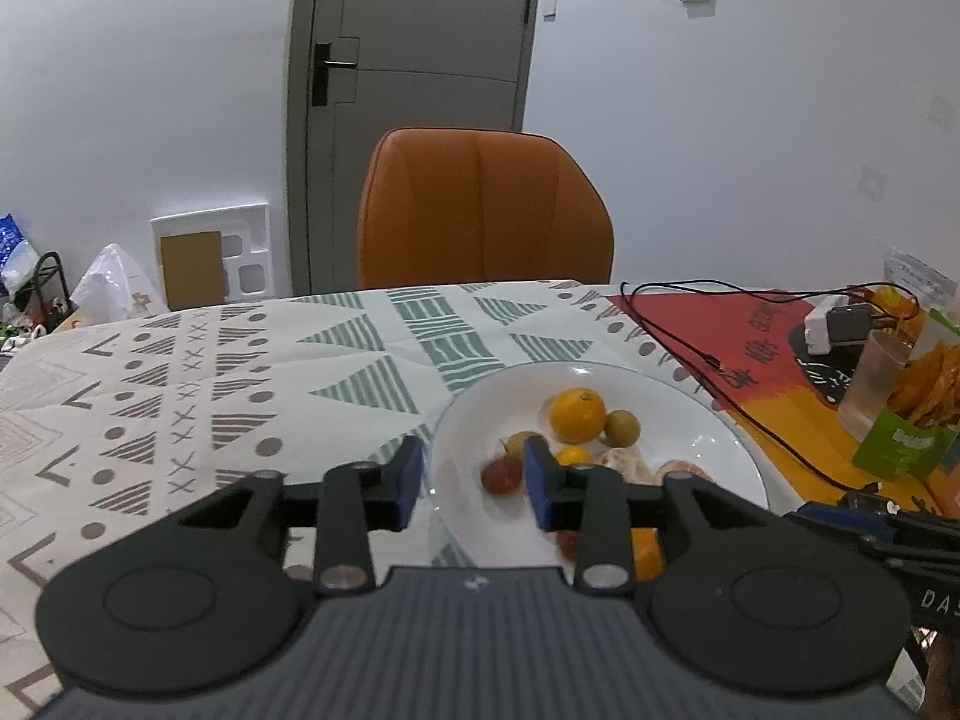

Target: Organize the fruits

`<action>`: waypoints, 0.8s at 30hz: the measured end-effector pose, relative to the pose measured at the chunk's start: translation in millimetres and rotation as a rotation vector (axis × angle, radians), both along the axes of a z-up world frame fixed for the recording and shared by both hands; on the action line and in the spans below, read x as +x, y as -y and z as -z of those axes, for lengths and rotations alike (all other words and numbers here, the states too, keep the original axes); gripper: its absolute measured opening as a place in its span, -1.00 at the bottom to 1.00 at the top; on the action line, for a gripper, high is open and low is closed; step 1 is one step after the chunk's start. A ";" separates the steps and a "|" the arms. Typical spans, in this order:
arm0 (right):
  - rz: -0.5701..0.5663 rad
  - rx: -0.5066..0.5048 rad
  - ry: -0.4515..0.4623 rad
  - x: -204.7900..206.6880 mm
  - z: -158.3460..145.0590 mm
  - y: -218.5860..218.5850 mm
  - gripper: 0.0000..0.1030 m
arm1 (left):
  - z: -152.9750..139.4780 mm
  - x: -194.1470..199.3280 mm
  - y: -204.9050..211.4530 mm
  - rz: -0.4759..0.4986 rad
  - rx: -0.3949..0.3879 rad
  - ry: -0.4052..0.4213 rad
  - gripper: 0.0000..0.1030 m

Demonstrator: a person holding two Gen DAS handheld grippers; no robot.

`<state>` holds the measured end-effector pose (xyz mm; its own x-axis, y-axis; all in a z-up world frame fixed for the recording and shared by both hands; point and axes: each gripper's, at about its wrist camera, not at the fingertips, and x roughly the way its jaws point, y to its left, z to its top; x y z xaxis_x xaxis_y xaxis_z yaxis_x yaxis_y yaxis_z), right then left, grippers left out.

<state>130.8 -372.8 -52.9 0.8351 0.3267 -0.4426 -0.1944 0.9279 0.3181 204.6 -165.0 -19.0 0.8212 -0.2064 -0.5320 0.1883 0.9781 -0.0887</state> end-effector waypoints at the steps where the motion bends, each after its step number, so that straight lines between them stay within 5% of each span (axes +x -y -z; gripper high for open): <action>1: -0.002 0.000 0.001 -0.5 -0.5 -1.3 -0.22 | -0.3 -0.8 -1.6 -0.002 0.000 -0.002 -0.21; 9: -0.009 -0.014 0.019 -5.1 -8.3 -13.9 0.06 | -6.6 -13.5 -17.2 -0.037 0.004 0.007 0.16; 14: -0.020 -0.020 0.042 -10.5 -13.4 -25.0 0.54 | -11.5 -21.8 -35.1 -0.081 -0.014 0.014 0.41; 24: -0.049 -0.029 0.061 -17.2 -21.9 -49.2 0.66 | -22.0 -45.2 -71.0 -0.120 -0.067 0.047 0.46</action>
<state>113.7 -323.7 -31.0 0.8442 0.3557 -0.4010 -0.2582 0.9254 0.2772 159.4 -94.1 3.0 0.8659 -0.1387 -0.4805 0.0754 0.9860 -0.1488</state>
